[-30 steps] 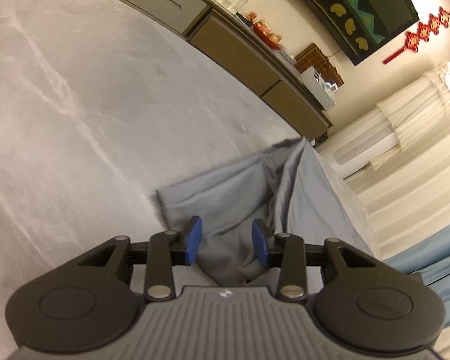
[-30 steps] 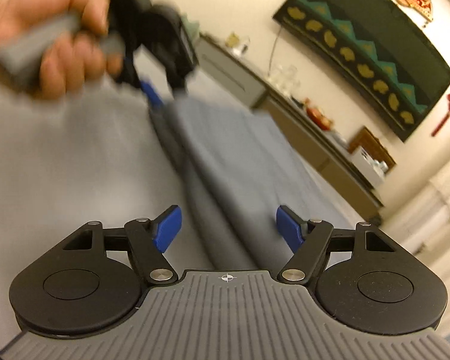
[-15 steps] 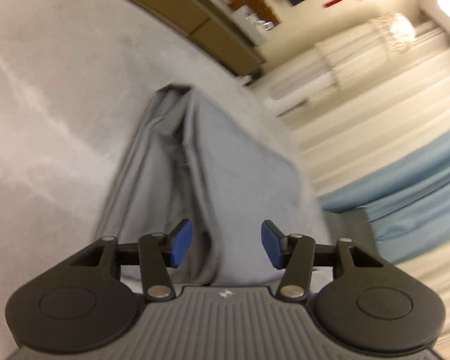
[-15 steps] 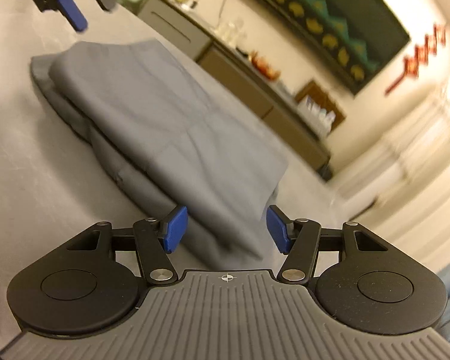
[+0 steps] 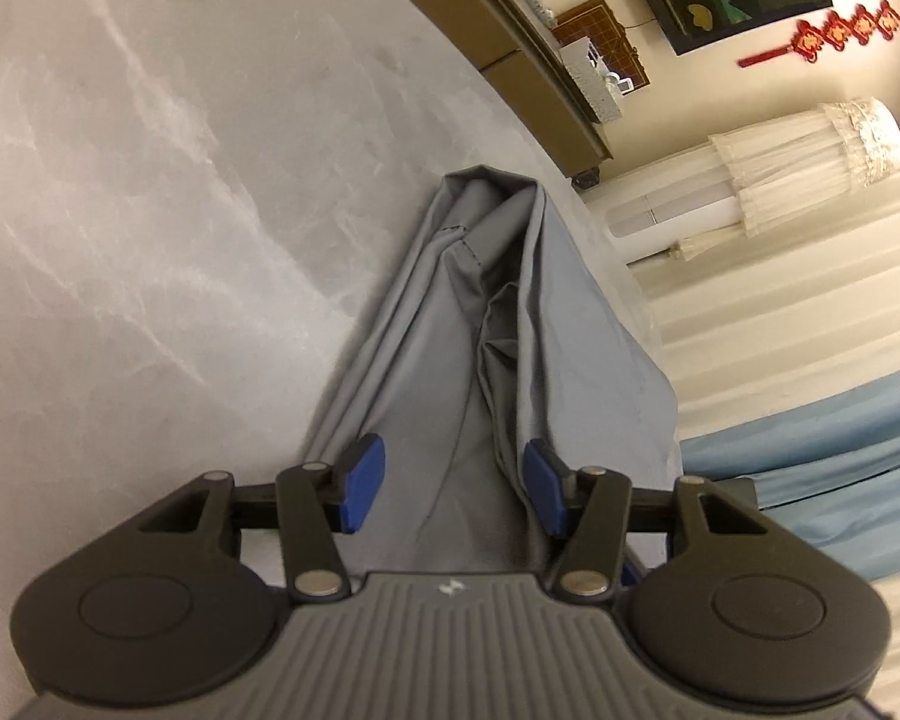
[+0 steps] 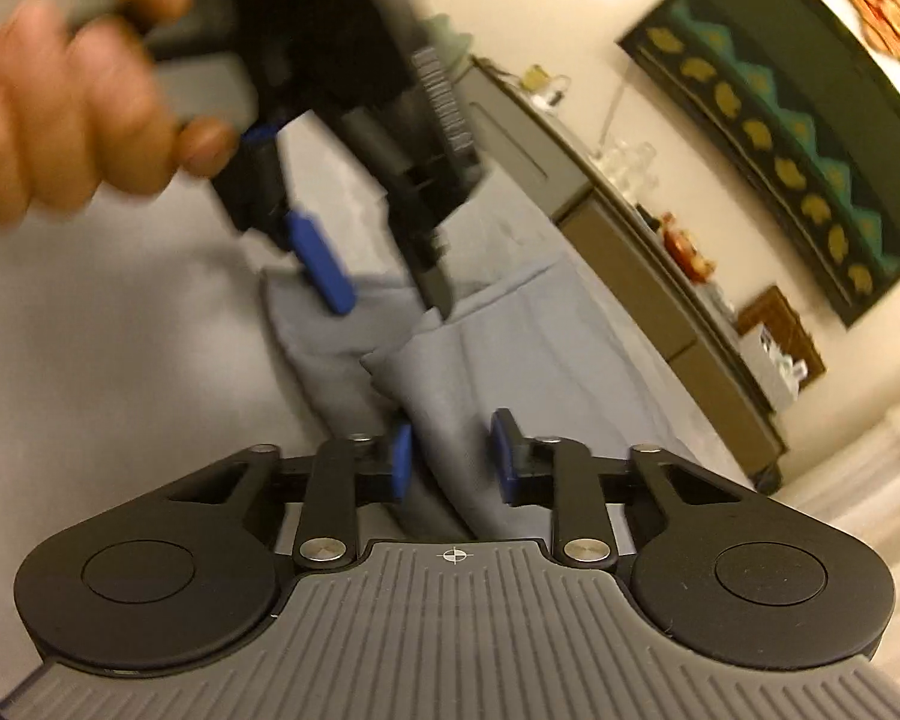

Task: Fold clothes

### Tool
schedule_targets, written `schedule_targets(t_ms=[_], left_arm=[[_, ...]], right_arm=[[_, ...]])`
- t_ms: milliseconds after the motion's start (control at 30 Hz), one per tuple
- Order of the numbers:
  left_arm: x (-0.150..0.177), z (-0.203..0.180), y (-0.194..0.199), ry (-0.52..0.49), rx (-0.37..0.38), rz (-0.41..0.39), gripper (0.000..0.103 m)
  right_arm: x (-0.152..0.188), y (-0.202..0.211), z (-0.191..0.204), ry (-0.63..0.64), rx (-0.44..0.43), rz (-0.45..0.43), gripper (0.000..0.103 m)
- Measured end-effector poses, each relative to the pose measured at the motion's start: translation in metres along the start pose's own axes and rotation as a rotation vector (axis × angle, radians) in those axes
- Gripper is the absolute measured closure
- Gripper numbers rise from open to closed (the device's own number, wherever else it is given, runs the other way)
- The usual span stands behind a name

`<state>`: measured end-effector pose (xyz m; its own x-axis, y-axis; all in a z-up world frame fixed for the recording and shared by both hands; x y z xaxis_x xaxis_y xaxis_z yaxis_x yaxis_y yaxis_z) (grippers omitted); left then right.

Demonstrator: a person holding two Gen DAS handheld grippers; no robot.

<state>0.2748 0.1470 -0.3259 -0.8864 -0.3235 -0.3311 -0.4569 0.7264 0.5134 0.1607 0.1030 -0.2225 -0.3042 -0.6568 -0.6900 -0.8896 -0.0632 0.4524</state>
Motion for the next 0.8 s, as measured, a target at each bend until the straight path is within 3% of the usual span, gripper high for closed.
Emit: schedule_targets(t_ms=[67,200,267,367,433,500,567,633,700,733,767,800], left_arm=[[0.0,0.0,0.0,0.018,0.011,0.001,0.044],[-0.007,0.002,0.005,0.038,-0.004,-0.057,0.049],[-0.012,0.0,0.013,0.019,-0.017,-0.101,0.05],[-0.019,-0.021,0.033,-0.095,-0.014,-0.211,0.049],[-0.016,-0.044,0.043,-0.178,0.038,-0.247,0.049],[0.0,-0.066,0.039,-0.243,0.108,-0.215,0.048],[0.015,-0.082,0.033,-0.299,0.161,-0.179,0.048],[0.027,-0.085,0.015,-0.343,0.142,-0.148,0.048],[0.033,-0.074,-0.003,-0.357,0.074,-0.126,0.048],[0.035,-0.063,-0.012,-0.368,0.015,-0.114,0.052],[0.036,-0.051,-0.02,-0.378,-0.048,-0.102,0.063],[0.036,-0.048,-0.021,-0.378,-0.059,-0.101,0.066]], right_arm=[[-0.007,0.002,-0.021,-0.115,0.002,-0.008,0.086],[-0.016,-0.004,-0.033,-0.241,0.015,-0.01,0.091],[-0.013,-0.02,-0.02,-0.218,-0.003,0.014,0.093],[-0.001,-0.03,0.004,-0.161,-0.005,0.028,0.09],[0.002,-0.019,0.012,-0.13,-0.006,-0.007,0.062],[0.003,0.002,0.003,-0.131,-0.007,-0.06,0.049],[0.008,0.036,-0.026,-0.183,0.068,-0.126,0.049],[0.028,0.051,-0.074,-0.29,0.173,-0.136,0.049],[0.067,0.045,-0.111,-0.401,0.227,-0.064,0.052],[0.09,0.035,-0.123,-0.448,0.225,-0.004,0.063],[0.117,0.024,-0.132,-0.497,0.223,0.063,0.065],[0.139,0.017,-0.14,-0.556,0.214,0.103,0.062]])
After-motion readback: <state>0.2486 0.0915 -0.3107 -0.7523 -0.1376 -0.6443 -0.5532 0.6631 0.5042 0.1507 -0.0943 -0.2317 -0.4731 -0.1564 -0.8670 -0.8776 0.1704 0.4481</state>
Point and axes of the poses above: each gripper's, at about its wrist camera, not at the fingertips, and y roughly against the way its jaws point, z to its left, x to its underside, the point moved 9 cm from there along -y, roughly the way its jaws point, and after that the axes turned 8 degrees about -z, right-handed, at the moved point
